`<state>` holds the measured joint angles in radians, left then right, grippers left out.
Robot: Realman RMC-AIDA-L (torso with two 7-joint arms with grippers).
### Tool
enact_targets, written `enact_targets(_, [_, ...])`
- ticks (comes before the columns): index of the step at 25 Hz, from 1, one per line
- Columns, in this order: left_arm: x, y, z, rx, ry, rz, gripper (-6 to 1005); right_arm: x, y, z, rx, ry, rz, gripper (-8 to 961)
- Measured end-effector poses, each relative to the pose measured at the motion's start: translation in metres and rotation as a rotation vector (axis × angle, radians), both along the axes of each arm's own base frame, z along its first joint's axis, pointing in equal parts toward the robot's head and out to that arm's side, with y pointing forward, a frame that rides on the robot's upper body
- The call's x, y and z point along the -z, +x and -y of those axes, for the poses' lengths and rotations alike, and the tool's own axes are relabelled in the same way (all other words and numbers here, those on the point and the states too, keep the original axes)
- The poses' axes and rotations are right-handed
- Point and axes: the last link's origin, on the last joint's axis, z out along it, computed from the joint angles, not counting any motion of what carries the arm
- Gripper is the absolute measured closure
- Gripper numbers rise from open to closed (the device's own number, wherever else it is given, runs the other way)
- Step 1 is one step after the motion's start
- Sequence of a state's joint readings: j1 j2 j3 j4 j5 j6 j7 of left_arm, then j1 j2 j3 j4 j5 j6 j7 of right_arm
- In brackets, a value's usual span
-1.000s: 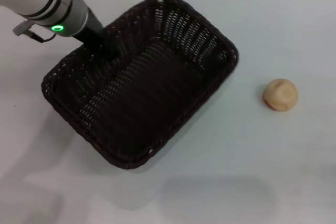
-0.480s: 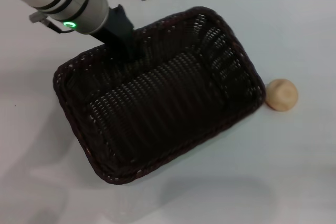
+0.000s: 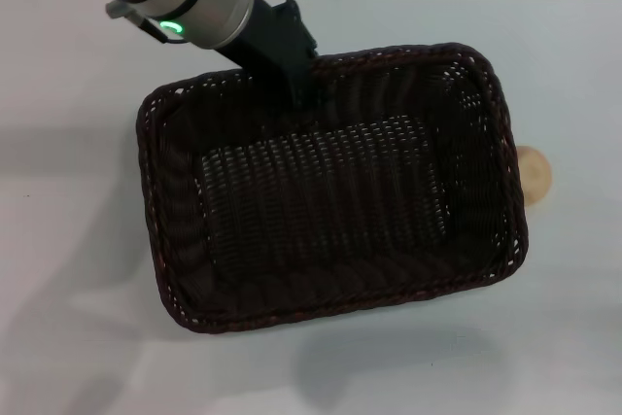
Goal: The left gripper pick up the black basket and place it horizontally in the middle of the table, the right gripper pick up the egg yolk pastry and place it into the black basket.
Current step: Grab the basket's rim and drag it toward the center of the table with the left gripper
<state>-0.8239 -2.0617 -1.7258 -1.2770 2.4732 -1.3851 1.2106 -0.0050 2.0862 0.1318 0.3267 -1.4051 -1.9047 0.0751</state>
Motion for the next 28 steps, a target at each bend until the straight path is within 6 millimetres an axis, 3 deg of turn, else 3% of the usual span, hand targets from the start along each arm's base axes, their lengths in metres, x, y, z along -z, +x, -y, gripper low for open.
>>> enact_targets(20, [0.024, 0.010, -0.006, 0.037, -0.067, 0.026, 792, 0.001, -0.001, 0.000, -0.009, -0.009, 0.002, 179])
enact_targets(28, [0.021, 0.016, -0.010, 0.047, -0.039, 0.086, 480, 0.001, -0.001, -0.001, -0.012, -0.009, 0.003, 181])
